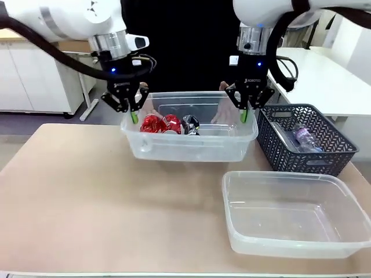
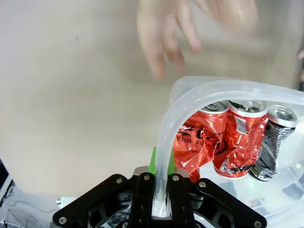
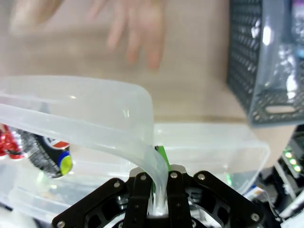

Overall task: Sort the waste into each basket.
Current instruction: Offer the picked Organizing box to the human.

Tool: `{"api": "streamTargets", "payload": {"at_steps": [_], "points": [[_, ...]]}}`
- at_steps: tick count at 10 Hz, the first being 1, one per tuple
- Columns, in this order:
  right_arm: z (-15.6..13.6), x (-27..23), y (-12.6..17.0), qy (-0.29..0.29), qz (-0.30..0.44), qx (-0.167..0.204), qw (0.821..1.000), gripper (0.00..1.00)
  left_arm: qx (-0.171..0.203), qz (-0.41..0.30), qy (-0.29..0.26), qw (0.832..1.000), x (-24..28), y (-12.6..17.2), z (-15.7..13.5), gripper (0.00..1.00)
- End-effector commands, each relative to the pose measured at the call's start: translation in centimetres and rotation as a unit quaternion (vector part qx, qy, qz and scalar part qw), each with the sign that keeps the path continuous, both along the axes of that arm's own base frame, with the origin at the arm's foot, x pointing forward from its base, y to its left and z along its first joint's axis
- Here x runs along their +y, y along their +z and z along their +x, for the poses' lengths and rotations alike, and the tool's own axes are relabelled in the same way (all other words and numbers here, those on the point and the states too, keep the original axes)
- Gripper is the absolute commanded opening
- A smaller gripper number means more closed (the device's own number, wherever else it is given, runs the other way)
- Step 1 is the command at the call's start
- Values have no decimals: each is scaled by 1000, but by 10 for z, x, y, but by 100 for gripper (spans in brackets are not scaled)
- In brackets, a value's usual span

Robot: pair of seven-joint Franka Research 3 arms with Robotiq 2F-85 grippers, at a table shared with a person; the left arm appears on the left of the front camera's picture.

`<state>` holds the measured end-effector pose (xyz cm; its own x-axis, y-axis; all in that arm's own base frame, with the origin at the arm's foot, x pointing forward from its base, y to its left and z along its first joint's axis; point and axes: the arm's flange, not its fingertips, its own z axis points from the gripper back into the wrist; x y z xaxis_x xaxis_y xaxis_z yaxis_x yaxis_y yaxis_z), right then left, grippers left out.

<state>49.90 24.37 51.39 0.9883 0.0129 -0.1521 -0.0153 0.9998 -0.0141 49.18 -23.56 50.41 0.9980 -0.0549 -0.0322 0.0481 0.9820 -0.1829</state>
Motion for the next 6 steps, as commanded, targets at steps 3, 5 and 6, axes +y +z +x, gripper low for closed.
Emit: {"api": "streamTargets", "payload": {"at_steps": [3, 5, 6], "points": [[15, 18, -19, -16, 1, 38, 999, 4, -41, 0, 35, 999, -16, 9, -2, 4], [26, 2, -12, -6, -3, 18, 1000, 4, -8, 2, 7, 1000, 0, 0, 14, 4], [26, 2, -12, -6, -3, 18, 1000, 4, -8, 2, 7, 1000, 0, 0, 14, 4]]}}
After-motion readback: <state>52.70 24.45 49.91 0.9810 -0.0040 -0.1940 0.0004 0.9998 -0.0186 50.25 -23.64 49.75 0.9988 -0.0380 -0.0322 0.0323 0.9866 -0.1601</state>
